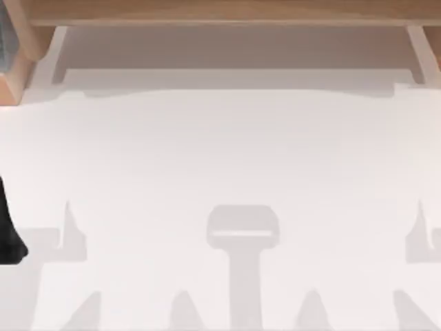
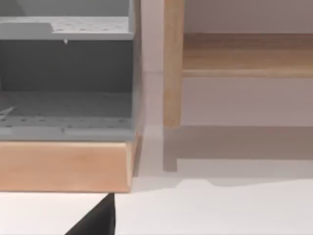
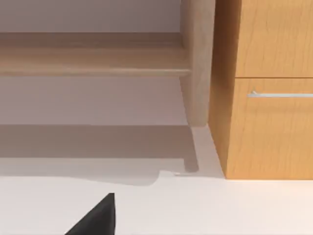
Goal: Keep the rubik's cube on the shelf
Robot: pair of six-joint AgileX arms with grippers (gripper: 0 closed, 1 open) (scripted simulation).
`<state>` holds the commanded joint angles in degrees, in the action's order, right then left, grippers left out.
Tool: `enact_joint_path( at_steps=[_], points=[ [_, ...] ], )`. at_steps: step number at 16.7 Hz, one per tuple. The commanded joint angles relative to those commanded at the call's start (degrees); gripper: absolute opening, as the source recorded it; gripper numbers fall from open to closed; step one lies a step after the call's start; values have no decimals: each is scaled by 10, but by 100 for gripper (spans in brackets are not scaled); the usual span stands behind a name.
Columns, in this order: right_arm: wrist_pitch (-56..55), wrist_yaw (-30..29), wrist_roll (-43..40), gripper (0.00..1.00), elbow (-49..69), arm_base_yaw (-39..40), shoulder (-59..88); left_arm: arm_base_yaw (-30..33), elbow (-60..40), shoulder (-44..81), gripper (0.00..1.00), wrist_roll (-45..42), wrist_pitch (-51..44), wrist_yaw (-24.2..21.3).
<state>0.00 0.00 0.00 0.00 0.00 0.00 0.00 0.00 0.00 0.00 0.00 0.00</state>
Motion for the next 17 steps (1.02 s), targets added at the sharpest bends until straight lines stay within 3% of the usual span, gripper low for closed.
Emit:
enact_joint_path(
  at_steps=[4, 7, 17],
  points=[
    [-14, 3, -15, 100, 13, -6, 17, 0, 0, 0, 100, 0, 0, 0],
    [-65, 15, -74, 100, 60, -26, 89, 0, 0, 0, 100, 0, 0, 0],
    [-352, 121, -451, 100, 320, -134, 637, 0, 0, 0, 100, 0, 0, 0]
  ],
)
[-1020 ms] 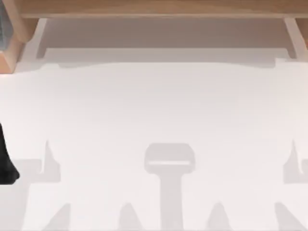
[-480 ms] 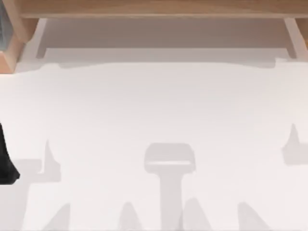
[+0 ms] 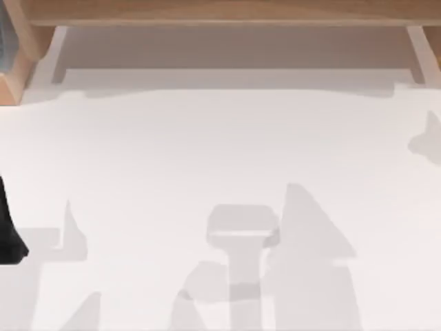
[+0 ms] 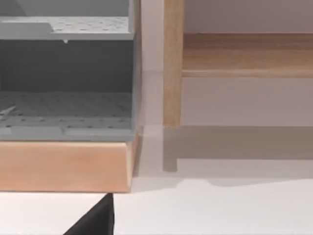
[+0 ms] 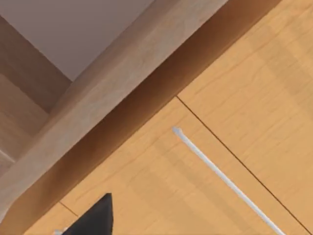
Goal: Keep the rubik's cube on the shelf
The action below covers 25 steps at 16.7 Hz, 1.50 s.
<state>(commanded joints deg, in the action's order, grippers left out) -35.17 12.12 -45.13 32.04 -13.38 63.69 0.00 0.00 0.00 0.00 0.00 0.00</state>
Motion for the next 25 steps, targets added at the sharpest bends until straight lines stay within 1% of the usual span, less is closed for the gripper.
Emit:
enact_joint_path(
  at_steps=[4, 7, 10, 12, 15, 21, 25],
  points=[
    [-125, 48, -167, 100, 114, -47, 259, 0, 0, 0, 100, 0, 0, 0],
    [-209, 79, -277, 100, 190, -78, 432, 0, 0, 0, 100, 0, 0, 0],
    [-278, 102, -364, 100, 252, -105, 568, 0, 0, 0, 100, 0, 0, 0],
    [-311, 112, -405, 100, 283, -118, 630, 0, 0, 0, 100, 0, 0, 0],
    [-338, 120, -438, 100, 307, -129, 678, 0, 0, 0, 100, 0, 0, 0],
    [-338, 120, -441, 100, 309, -126, 681, 0, 0, 0, 100, 0, 0, 0],
    [-318, 112, -441, 100, 349, -120, 699, 0, 0, 0, 100, 0, 0, 0]
  ],
)
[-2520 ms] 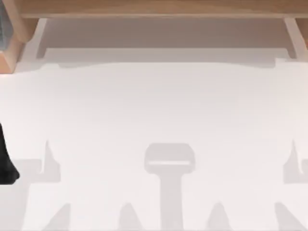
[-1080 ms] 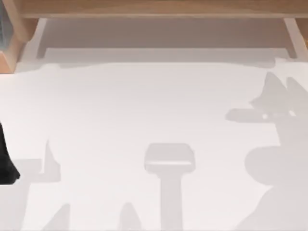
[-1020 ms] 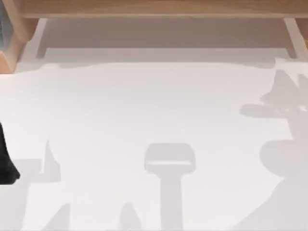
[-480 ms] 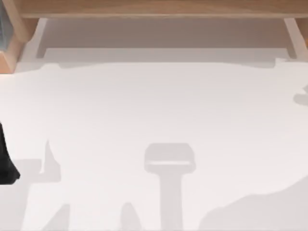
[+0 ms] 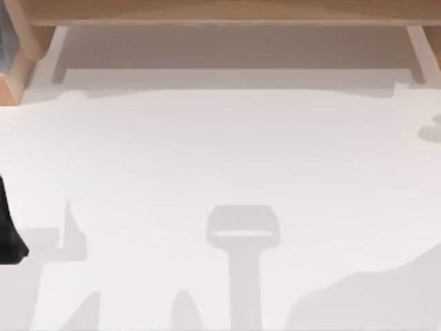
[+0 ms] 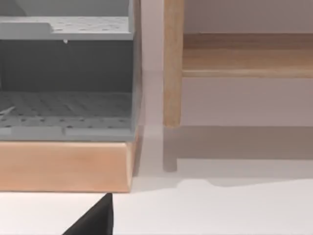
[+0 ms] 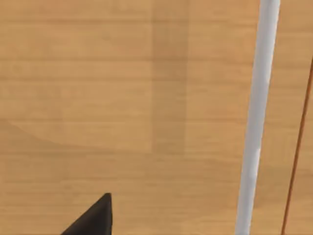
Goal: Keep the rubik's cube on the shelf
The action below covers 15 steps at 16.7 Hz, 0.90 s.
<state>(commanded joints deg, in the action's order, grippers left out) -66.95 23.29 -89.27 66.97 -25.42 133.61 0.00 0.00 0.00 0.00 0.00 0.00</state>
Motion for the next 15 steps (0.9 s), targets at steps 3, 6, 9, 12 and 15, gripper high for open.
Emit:
enact_joint_path(
  at_steps=[3, 6, 9, 12, 15],
  points=[
    [13, -4, 0, 100, 25, 4, 12, 0, 0, 0, 100, 0, 0, 0],
    [14, -5, 0, 100, 26, 5, 12, 0, 0, 0, 100, 0, 0, 0],
    [14, -5, 0, 77, 26, 5, 12, 0, 0, 0, 100, 0, 0, 0],
    [14, -5, 0, 55, 26, 5, 12, 0, 0, 0, 100, 0, 0, 0],
    [14, -5, 0, 32, 26, 5, 12, 0, 0, 0, 100, 0, 0, 0]
  ],
)
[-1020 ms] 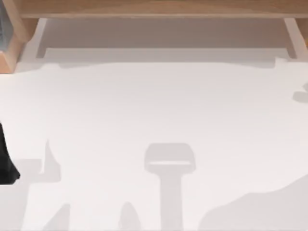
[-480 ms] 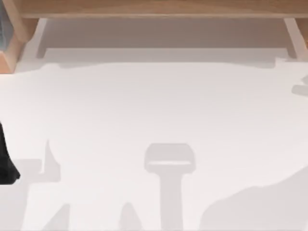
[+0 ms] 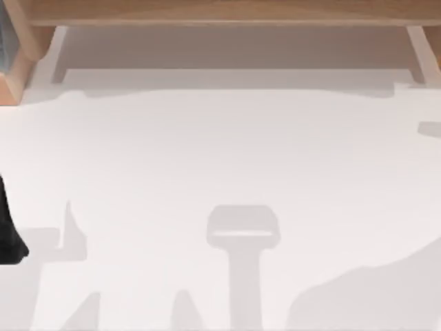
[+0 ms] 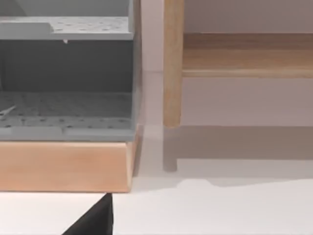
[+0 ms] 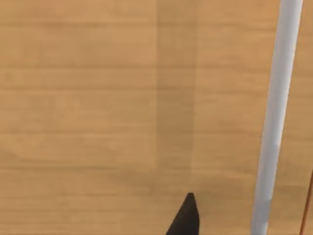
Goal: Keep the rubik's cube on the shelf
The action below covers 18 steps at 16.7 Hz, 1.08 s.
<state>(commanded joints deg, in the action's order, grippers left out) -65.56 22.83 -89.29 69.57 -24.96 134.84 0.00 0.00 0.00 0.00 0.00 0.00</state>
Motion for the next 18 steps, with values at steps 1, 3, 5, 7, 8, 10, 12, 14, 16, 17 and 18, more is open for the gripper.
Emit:
enact_joint_path(
  at_steps=[1, 3, 5, 7, 8, 10, 12, 14, 16, 17, 18],
  points=[
    [0, 0, 0, 25, 0, 0, 0, 0, 0, 0, 100, 0, 0, 0],
    [0, 0, 0, 10, 0, 0, 0, 0, 0, 0, 100, 0, 0, 0],
    [0, 0, 0, 0, 0, 0, 0, 0, 0, 0, 100, 0, 0, 0],
    [0, 0, 0, 0, 0, 0, 0, 0, 0, 0, 100, 0, 0, 0],
    [0, 0, 0, 0, 0, 0, 0, 0, 0, 0, 100, 0, 0, 0],
    [0, 0, 0, 0, 0, 0, 0, 0, 0, 0, 100, 0, 0, 0],
    [0, 0, 0, 0, 0, 0, 0, 0, 0, 0, 100, 0, 0, 0],
    [0, 1, 2, 0, -2, -3, 0, 0, 0, 0, 100, 0, 0, 0],
    [-15, 8, 3, 0, -23, -10, -14, 0, 0, 0, 100, 0, 0, 0],
    [-26, 12, 3, 0, -41, -14, -22, 0, 0, 0, 100, 0, 0, 0],
    [-35, 16, 3, 0, -62, -18, -30, 0, 0, 0, 100, 0, 0, 0]
  ],
)
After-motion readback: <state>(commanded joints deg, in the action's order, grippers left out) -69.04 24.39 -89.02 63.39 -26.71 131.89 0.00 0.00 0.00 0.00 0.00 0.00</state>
